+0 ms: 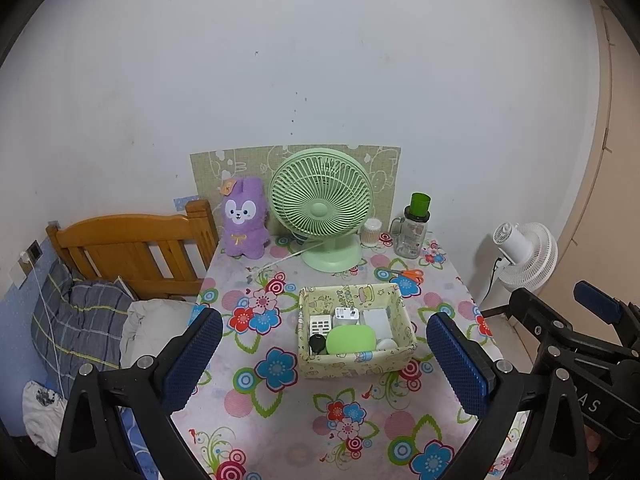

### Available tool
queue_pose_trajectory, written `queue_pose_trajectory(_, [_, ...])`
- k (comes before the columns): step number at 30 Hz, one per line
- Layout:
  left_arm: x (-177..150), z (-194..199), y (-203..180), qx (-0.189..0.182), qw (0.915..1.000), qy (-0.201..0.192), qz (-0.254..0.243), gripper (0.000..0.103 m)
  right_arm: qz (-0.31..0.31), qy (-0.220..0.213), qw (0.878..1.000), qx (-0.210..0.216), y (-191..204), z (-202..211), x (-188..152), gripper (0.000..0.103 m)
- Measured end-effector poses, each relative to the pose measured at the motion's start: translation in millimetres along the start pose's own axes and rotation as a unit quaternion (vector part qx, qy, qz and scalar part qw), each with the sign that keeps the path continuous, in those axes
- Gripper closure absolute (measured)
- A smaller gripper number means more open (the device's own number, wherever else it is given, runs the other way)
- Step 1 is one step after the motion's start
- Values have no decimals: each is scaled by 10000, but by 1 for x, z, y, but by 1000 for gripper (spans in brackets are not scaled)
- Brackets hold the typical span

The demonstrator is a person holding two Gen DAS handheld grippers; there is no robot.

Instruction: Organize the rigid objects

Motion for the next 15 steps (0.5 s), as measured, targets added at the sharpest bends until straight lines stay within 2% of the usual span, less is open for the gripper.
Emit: queue_pose_trajectory(15, [0,-7,3,70,9999,28,78,0,48,40,10000,29,5,-9,2,8])
Point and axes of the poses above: each gripper's, at about its wrist camera, not at the fingertips, and z roughly against the way its jaws point, y to its left, x to its top, the point moved 1 cm from there along -z, roughly the way its jaws point, and after that the axes turned 12 degrees about -y, right-handed, at the moved point
